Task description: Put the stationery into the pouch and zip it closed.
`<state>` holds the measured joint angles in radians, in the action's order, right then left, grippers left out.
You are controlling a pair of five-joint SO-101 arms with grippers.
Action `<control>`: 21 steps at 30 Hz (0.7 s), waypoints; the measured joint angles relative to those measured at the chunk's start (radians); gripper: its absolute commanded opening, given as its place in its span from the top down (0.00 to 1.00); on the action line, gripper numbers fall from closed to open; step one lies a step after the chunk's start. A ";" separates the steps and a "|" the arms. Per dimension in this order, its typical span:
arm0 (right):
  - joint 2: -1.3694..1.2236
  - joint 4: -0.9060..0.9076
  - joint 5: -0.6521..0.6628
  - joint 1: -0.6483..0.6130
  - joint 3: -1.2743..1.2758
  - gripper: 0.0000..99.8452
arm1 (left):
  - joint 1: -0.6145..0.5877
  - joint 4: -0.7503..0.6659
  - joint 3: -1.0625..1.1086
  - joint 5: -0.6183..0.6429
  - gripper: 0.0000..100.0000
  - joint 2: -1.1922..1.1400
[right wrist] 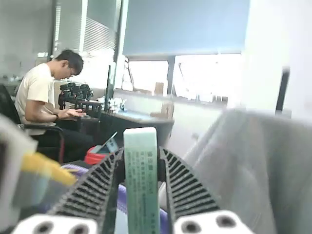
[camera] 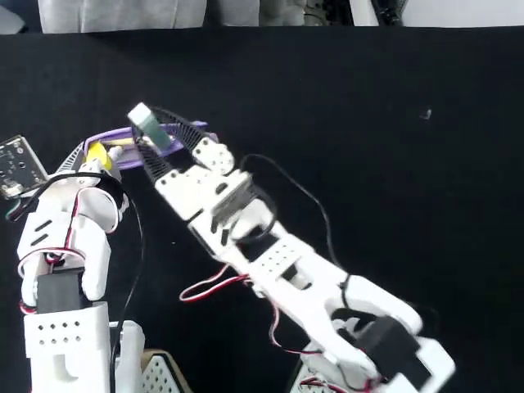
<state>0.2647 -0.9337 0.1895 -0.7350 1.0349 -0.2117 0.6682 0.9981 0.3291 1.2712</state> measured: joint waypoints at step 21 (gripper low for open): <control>-0.342 -0.433 0.261 -0.038 0.002 0.86 | -0.005 0.000 0.003 0.009 0.97 0.000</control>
<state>-0.0775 -1.3663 0.4503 -0.7733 1.0365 -0.2163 0.6682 1.0012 0.3383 1.2712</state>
